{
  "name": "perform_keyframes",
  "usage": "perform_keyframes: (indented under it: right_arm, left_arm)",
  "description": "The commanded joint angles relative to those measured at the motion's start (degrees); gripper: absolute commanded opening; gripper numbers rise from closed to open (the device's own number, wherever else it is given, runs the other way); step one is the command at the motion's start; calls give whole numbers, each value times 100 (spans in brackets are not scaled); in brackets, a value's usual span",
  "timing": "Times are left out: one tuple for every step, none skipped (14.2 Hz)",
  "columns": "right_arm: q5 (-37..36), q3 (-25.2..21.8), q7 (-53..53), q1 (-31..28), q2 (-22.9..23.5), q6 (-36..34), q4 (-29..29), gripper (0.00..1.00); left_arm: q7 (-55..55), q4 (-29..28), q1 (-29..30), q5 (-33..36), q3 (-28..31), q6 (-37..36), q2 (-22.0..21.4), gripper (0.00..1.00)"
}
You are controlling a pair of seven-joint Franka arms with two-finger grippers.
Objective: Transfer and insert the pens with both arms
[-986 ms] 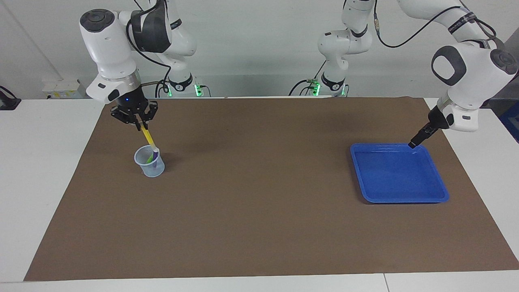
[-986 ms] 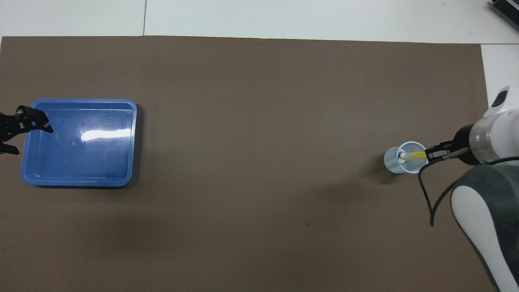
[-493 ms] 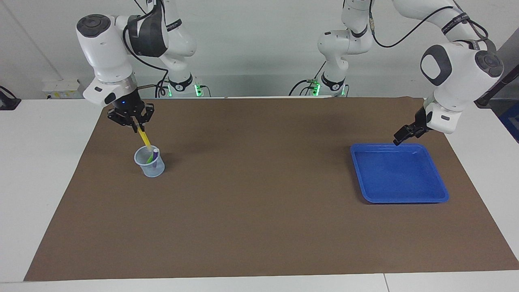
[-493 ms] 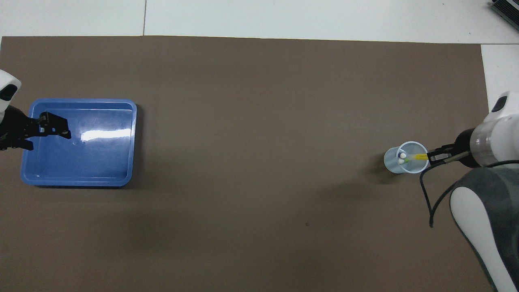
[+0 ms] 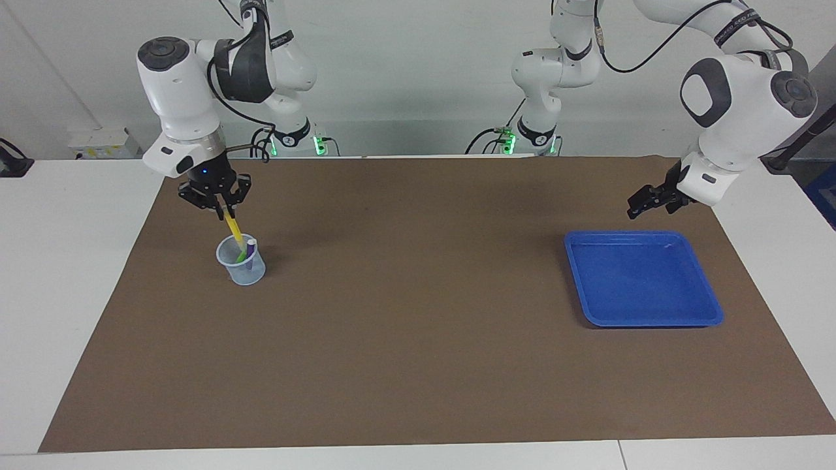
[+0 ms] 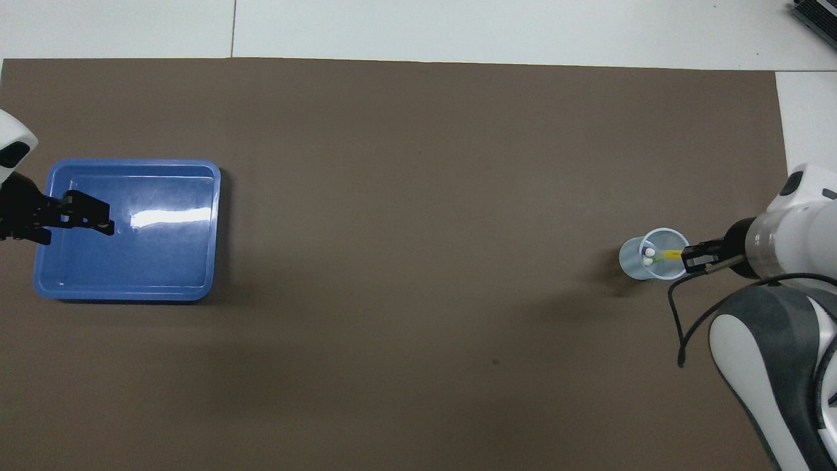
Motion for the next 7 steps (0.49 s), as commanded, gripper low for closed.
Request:
perform_keyframes:
  right_arm:
    - [-101, 62, -254, -198, -121, 552, -464, 0]
    - [-101, 62, -263, -224, -95, 693, -543, 0]
    - [-101, 62, -263, -225, -43, 799, -587, 0]
    - [-101, 62, -263, -225, 19, 904, -614, 0]
    - [-101, 62, -263, -225, 107, 984, -623, 0]
    - [-101, 62, -263, -259, 168, 1046, -623, 0]
    - [-101, 62, -263, -277, 204, 1098, -631, 0]
  left_arm:
    - [124, 364, -17, 138, -39, -362, -96, 100]
    - [133, 531, 0, 147, -39, -546, -70, 100]
    - [133, 619, 1, 147, -39, -626, -61, 100]
    - [142, 594, -25, 147, -39, -618, -78, 100]
    - [133, 594, -26, 147, -30, -610, -70, 100]
    - [133, 594, -34, 147, -30, -592, -70, 100]
    - [124, 603, -26, 147, -30, -618, -79, 100]
